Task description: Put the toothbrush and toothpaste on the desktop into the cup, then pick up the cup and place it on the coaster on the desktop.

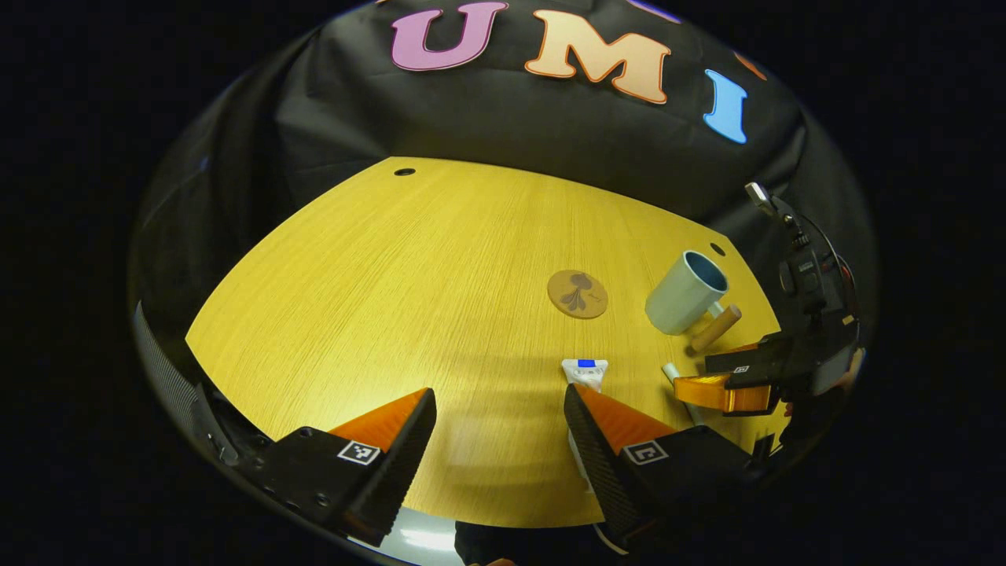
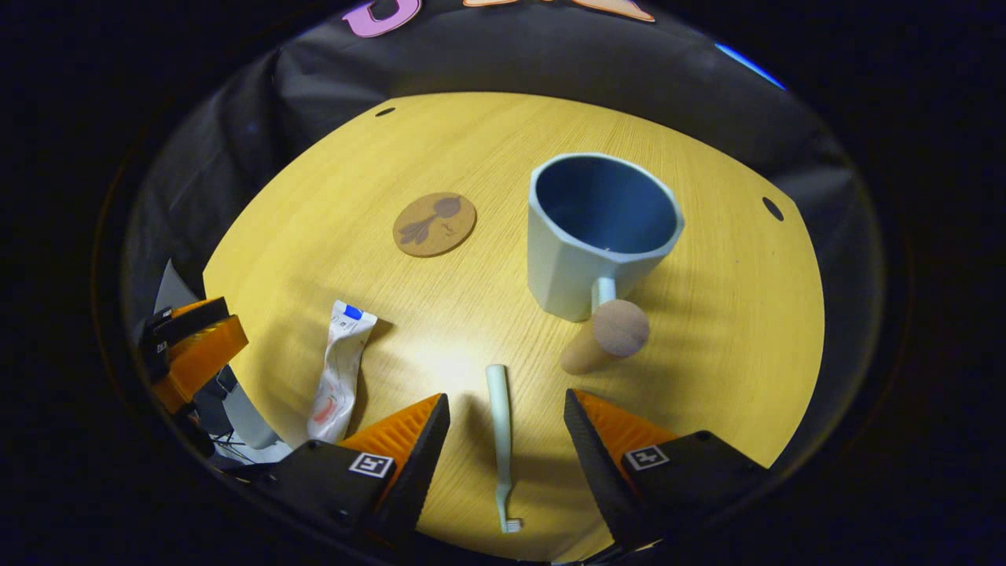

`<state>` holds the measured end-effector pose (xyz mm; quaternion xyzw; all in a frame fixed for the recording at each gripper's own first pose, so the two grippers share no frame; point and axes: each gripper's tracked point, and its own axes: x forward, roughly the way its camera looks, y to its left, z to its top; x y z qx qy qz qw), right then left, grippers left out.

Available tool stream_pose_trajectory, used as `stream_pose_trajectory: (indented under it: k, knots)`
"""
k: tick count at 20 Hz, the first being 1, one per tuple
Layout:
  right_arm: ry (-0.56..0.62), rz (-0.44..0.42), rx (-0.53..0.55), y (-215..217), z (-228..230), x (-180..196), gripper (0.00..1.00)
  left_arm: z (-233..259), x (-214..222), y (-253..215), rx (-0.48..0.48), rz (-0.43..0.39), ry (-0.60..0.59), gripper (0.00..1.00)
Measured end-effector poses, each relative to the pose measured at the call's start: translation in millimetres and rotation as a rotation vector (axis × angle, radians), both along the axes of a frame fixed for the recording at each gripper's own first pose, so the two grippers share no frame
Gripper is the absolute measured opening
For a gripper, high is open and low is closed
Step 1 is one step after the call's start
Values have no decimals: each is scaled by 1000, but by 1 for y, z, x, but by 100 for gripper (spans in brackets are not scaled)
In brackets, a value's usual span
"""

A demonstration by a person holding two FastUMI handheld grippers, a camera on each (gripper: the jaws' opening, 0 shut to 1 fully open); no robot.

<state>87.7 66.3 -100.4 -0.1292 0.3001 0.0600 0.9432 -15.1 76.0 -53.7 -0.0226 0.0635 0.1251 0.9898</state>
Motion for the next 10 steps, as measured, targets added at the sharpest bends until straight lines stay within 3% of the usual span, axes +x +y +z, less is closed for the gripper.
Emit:
stream_pose_trajectory:
  k: [1,2,5,6,10]
  knots:
    - [10,3,-13,0,-3,2,89,0,1,1,-1,2,1,95]
    - [24,4,-25,0,-7,3,80,1,1,2,-2,3,2,96]
    - [74,-19,-67,-5,-17,4,75,-1,4,5,4,6,19,95]
    - [84,-26,-77,-5,-17,4,65,-1,5,6,10,8,20,95]
    - [109,-39,-86,-3,-16,9,57,-2,8,7,18,3,29,95]
